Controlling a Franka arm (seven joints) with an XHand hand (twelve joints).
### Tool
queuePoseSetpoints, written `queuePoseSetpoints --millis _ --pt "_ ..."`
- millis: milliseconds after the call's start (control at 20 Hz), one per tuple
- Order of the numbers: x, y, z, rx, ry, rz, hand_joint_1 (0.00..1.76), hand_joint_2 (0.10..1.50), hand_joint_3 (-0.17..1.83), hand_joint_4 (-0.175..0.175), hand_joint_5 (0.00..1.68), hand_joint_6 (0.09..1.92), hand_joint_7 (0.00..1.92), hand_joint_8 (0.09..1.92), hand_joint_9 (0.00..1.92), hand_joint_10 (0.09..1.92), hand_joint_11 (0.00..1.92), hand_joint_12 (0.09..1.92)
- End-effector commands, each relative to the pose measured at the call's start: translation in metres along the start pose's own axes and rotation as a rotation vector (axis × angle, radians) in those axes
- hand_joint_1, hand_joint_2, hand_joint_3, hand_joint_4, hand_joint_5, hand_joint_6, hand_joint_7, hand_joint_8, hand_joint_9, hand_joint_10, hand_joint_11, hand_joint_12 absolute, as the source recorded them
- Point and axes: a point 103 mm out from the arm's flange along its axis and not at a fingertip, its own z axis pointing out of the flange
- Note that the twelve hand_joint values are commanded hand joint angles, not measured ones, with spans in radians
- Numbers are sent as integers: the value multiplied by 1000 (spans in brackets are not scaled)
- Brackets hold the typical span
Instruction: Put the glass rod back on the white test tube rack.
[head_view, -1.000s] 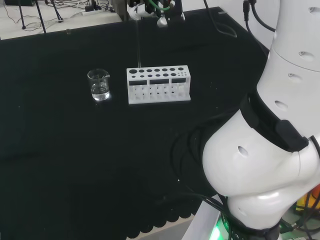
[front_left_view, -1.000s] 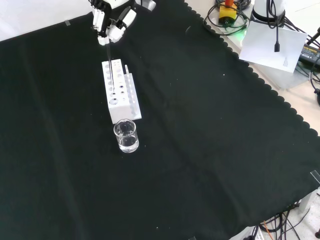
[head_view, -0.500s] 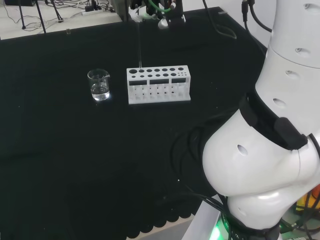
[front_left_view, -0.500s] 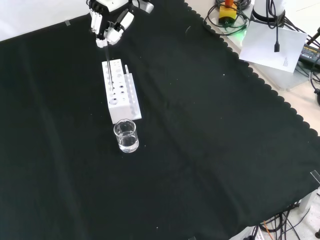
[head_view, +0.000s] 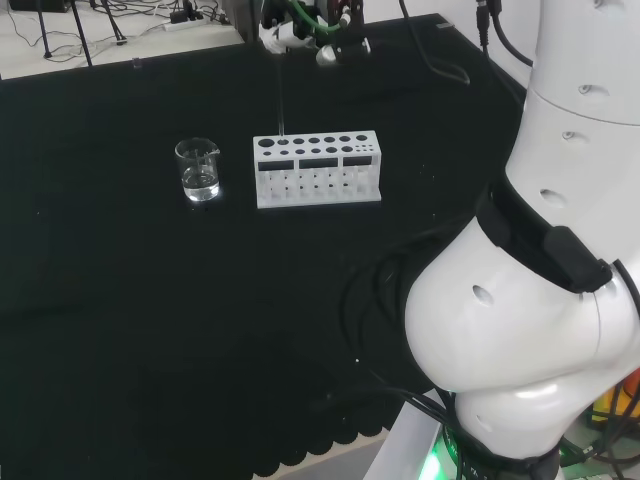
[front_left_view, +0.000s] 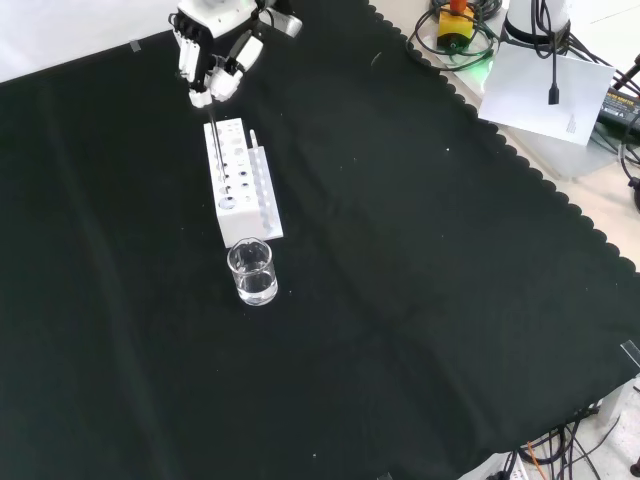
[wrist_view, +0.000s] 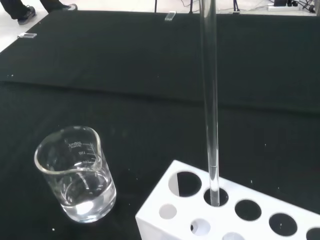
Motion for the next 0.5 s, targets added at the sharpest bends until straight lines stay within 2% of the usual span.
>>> queuePoseSetpoints --millis 50,500 --pt "-6 3 18 26 12 6 1306 1131 -175 -175 1173 436 1135 1094 1646 950 1677 760" --pt "-11 7 33 6 26 0 1306 1131 -175 -175 1173 437 1135 1094 1646 950 1677 760"
